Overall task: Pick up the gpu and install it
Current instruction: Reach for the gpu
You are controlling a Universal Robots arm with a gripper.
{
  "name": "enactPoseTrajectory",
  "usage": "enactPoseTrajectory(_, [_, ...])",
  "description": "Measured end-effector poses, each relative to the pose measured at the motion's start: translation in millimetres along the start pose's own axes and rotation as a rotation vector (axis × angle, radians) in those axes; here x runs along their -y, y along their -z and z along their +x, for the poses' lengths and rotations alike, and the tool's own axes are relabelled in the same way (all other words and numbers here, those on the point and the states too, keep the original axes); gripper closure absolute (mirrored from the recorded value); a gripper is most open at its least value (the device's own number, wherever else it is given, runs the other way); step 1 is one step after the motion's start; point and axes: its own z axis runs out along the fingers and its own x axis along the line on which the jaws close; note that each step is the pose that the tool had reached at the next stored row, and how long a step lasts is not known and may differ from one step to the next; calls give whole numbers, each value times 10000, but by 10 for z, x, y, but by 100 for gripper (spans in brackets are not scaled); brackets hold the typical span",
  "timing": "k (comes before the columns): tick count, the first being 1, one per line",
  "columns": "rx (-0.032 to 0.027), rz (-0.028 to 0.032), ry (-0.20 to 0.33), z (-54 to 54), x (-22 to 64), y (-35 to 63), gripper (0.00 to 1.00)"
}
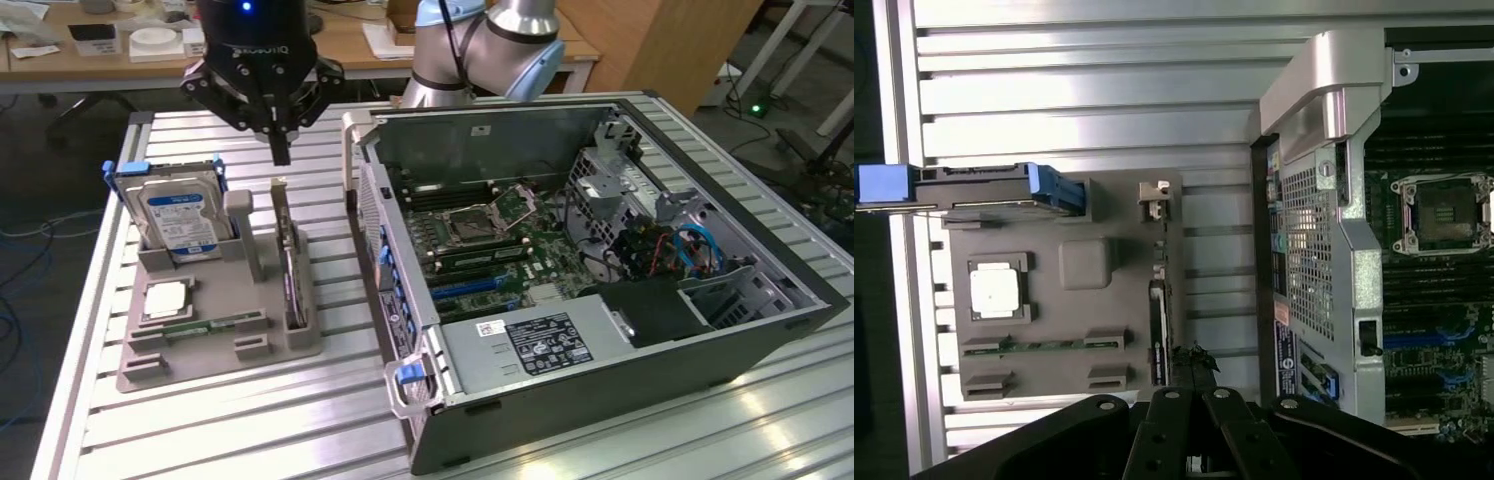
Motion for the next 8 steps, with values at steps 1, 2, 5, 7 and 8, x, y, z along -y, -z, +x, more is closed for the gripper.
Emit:
enactPoseTrajectory(1, [0,0,0,12,1,0,89])
enactPoseTrajectory(2, [0,0,0,24,3,0,89])
enactPoseTrajectory(5, [0,0,0,59,6,2,89])
enactPoseTrajectory(7, [1,-1,0,78,8,2,89])
enactPoseTrajectory(8, [0,-1,0,87,8,2,89])
